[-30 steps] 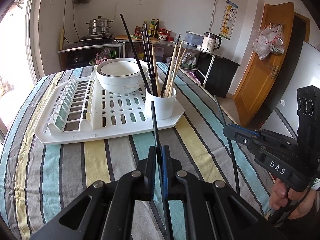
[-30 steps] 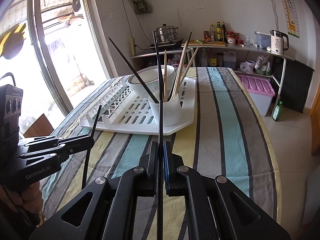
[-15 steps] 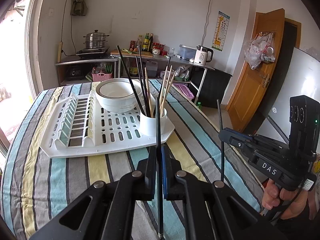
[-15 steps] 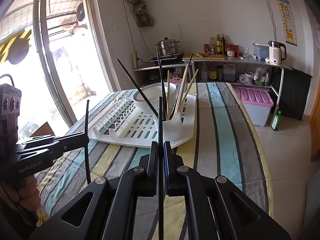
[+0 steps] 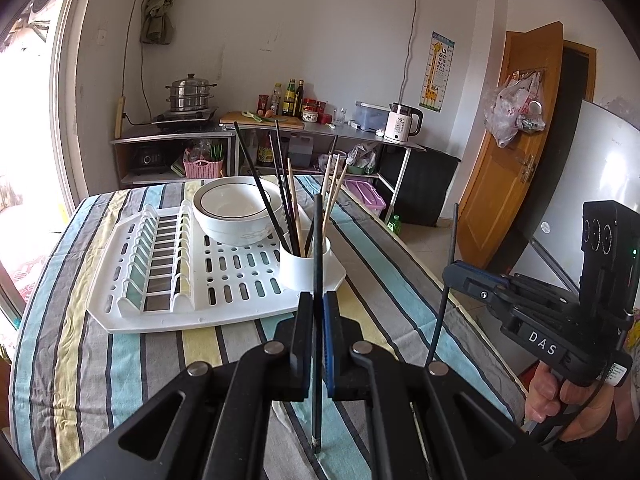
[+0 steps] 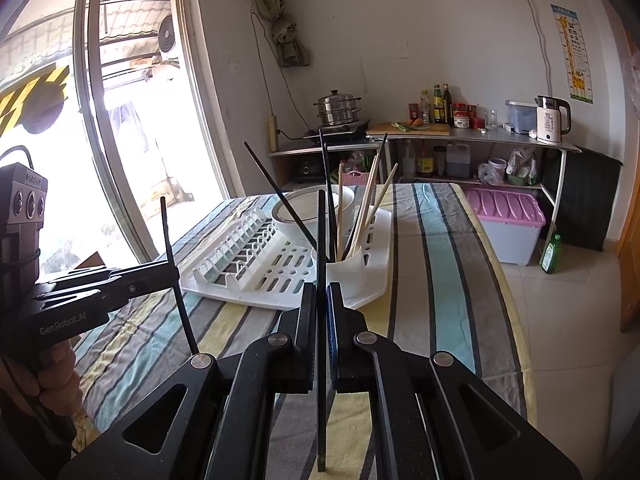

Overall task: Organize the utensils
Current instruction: 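Lift the black chopsticks upright over the white cup with both tools, then lower the left tool's chopstick into the white cup while the right tool lowers its own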

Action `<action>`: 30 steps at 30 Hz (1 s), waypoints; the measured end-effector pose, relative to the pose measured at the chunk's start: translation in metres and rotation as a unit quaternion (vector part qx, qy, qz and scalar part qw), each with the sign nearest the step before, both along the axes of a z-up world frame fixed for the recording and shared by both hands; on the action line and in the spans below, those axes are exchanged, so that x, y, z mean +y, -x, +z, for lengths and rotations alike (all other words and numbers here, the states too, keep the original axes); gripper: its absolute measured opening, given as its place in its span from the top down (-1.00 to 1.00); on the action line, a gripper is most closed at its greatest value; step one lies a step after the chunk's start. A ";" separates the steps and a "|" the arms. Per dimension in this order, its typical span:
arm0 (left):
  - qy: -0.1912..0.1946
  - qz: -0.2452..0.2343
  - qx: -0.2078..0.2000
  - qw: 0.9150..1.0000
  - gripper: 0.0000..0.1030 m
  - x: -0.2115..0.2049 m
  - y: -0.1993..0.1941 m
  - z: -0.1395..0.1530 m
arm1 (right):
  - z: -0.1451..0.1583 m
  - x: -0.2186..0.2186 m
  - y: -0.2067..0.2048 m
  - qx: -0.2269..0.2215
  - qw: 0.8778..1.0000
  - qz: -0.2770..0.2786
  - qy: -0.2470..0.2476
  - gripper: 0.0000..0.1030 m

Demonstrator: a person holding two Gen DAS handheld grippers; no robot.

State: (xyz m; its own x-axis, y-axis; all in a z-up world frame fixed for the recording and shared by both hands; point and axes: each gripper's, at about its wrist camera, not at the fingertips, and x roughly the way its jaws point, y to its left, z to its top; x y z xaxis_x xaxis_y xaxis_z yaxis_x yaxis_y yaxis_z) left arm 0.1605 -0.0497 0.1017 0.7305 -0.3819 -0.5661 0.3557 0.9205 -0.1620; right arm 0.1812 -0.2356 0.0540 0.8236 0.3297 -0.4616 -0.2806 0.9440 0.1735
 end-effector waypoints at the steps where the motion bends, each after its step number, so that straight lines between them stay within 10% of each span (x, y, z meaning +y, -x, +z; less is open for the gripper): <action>1: -0.001 -0.001 -0.002 1.000 0.90 0.000 -0.001 0.002 | 0.001 0.000 -0.001 -0.002 1.000 0.000 0.001 0.91; 30: -0.010 -0.013 -0.044 0.999 0.90 -0.025 -0.078 0.081 | 0.076 0.002 -0.063 -0.070 0.997 -0.011 0.010 0.91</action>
